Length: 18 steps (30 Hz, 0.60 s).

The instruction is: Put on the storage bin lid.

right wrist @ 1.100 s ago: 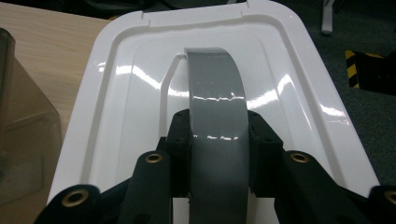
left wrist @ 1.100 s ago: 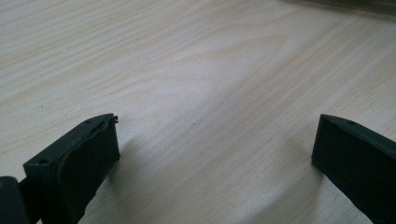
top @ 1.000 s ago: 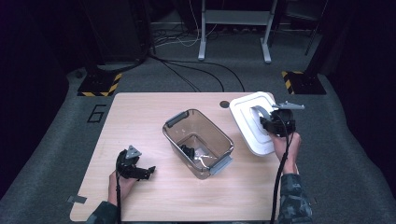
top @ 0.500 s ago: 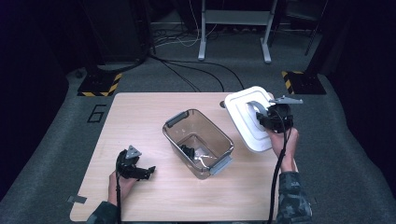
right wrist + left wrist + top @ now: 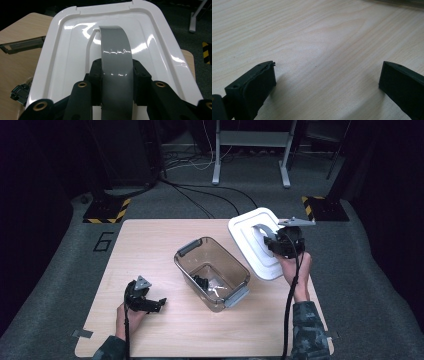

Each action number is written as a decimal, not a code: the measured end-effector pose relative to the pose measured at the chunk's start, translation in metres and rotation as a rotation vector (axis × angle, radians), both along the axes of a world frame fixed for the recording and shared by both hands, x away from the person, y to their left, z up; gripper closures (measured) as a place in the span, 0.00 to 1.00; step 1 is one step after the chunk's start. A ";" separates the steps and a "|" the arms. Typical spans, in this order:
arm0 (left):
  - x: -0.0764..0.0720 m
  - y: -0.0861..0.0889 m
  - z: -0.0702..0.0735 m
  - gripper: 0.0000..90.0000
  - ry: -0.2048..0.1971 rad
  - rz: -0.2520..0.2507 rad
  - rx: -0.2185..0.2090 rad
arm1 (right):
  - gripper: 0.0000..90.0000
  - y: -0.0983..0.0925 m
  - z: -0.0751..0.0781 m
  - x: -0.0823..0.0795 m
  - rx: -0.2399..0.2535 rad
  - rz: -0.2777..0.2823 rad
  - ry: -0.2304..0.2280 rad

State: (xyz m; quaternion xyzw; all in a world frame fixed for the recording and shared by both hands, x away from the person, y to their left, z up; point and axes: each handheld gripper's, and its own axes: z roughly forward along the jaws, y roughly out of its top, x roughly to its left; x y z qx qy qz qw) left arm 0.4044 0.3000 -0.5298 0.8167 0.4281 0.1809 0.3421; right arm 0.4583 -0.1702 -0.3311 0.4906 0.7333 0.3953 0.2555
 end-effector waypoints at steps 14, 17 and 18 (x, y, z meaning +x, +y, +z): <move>0.000 0.000 0.000 0.01 0.000 -0.003 0.004 | 0.74 0.029 0.004 0.000 0.013 0.073 0.011; 0.000 0.000 0.000 0.01 -0.001 -0.004 0.005 | 0.74 0.036 0.004 0.000 0.020 0.085 0.016; 0.000 0.000 0.000 0.01 -0.001 -0.004 0.004 | 0.74 0.038 0.004 0.000 0.020 0.089 0.014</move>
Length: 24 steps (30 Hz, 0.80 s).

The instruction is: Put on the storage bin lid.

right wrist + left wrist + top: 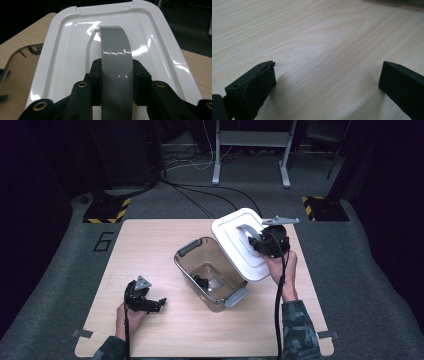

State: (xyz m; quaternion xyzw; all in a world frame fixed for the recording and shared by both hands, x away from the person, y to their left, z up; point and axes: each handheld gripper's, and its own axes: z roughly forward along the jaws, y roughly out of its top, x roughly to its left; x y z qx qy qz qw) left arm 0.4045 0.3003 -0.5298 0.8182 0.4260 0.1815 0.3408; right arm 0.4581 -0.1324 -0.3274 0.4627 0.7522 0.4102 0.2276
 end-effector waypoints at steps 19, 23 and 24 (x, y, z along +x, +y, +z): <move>0.000 0.000 0.000 0.01 0.000 0.000 0.000 | 0.74 0.032 0.003 -0.001 0.014 0.065 0.009; 0.000 0.000 0.000 0.01 -0.003 0.002 0.001 | 0.74 0.038 0.003 -0.001 0.019 0.074 0.013; 0.000 0.000 -0.001 0.01 -0.007 0.004 -0.002 | 0.74 0.039 0.003 -0.002 0.016 0.077 0.009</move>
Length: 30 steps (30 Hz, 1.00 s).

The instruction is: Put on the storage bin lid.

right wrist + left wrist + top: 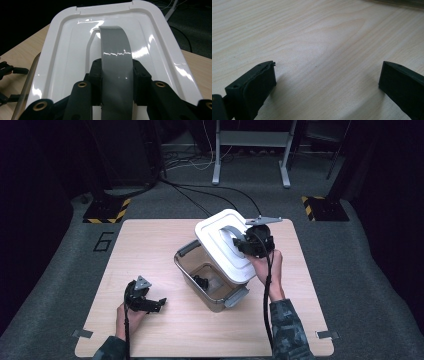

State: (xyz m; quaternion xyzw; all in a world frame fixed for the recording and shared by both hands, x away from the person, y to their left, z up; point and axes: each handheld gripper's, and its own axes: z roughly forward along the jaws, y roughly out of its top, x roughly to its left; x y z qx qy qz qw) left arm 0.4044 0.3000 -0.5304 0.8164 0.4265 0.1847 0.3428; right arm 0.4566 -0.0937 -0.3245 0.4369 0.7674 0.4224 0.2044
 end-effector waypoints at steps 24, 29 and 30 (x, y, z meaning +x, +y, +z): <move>0.000 0.000 0.000 0.01 0.001 -0.001 0.000 | 0.74 0.028 -0.006 -0.008 0.019 0.045 0.031; 0.000 0.000 0.000 0.01 0.002 0.000 -0.002 | 0.74 0.034 -0.006 -0.011 0.022 0.054 0.032; 0.000 0.000 0.000 0.01 0.002 0.000 -0.002 | 0.74 0.035 -0.006 -0.012 0.021 0.058 0.032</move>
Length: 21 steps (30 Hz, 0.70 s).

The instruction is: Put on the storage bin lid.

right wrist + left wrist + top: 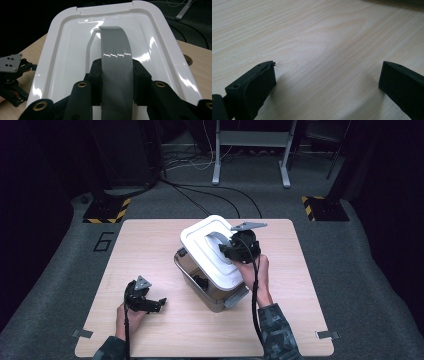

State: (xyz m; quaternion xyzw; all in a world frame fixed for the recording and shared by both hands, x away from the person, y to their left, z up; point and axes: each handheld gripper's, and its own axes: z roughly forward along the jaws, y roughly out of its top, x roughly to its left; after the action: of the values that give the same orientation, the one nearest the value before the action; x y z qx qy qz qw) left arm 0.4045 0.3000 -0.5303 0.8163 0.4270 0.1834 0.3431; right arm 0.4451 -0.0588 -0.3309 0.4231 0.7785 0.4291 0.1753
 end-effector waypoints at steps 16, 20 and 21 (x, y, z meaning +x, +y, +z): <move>0.000 0.001 0.001 0.01 0.002 -0.009 0.011 | 0.74 0.013 -0.007 -0.006 -0.008 0.018 0.029; 0.000 0.001 0.001 0.01 0.002 -0.010 0.011 | 0.74 0.018 -0.012 -0.007 -0.016 0.019 0.043; 0.000 0.001 0.001 0.01 0.001 -0.006 0.008 | 0.74 0.019 -0.012 -0.007 -0.019 0.023 0.044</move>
State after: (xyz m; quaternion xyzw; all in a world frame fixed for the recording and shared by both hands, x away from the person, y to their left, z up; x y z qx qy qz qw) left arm 0.4046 0.3005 -0.5297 0.8190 0.4242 0.1836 0.3399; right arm 0.4379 -0.0402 -0.3434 0.4217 0.7909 0.4146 0.1573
